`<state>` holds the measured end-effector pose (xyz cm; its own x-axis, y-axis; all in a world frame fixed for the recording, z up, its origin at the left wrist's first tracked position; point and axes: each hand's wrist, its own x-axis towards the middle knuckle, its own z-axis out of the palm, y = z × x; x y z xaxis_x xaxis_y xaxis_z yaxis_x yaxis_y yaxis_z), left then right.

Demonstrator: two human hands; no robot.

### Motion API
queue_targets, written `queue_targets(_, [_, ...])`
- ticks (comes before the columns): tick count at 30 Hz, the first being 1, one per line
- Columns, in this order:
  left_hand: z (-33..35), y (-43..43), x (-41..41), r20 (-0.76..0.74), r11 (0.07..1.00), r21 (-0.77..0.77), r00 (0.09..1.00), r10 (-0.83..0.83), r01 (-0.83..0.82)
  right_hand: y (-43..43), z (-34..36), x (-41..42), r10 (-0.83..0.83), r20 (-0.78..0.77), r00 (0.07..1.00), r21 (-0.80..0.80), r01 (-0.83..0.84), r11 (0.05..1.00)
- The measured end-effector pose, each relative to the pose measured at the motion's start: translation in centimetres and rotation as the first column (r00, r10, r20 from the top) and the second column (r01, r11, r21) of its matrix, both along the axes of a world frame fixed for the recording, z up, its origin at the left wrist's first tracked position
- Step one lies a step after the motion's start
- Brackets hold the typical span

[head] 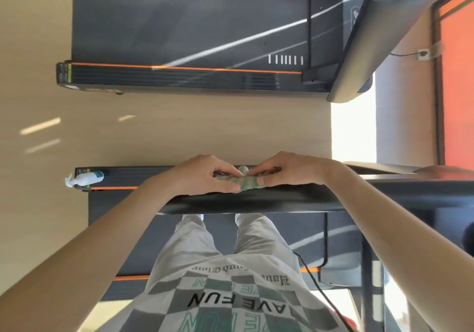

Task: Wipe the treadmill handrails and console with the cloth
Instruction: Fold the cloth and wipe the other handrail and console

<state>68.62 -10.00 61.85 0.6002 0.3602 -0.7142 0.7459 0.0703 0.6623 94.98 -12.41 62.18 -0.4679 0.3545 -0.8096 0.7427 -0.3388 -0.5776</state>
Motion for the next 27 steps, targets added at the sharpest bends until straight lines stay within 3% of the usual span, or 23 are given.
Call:
queue_targets(10, [0.0,-0.3,-8.5,-0.031,0.993,0.065,0.995,0.099,-0.096,0.8,-0.3,-8.9,0.022,-0.006,1.0,0.036,-0.022,0.999])
queue_targets(15, [-0.5,-1.5,-12.9,-0.008,0.964,0.078,0.967,0.256,-0.255,1.6,-0.8,-13.4,0.053,-0.021,0.998,0.045,-0.052,0.998])
queue_targets(21, [-2.0,-3.9,-17.2,0.059,0.844,-0.022,0.842,0.537,-0.536,2.8,-0.5,-18.8,0.122,-0.042,0.992,0.055,-0.12,0.991])
queue_targets(27, [-3.6,-6.4,-19.3,0.017,0.729,-0.062,0.73,0.684,-0.682,3.5,-0.5,-22.9,0.186,-0.011,0.982,0.051,-0.186,0.981])
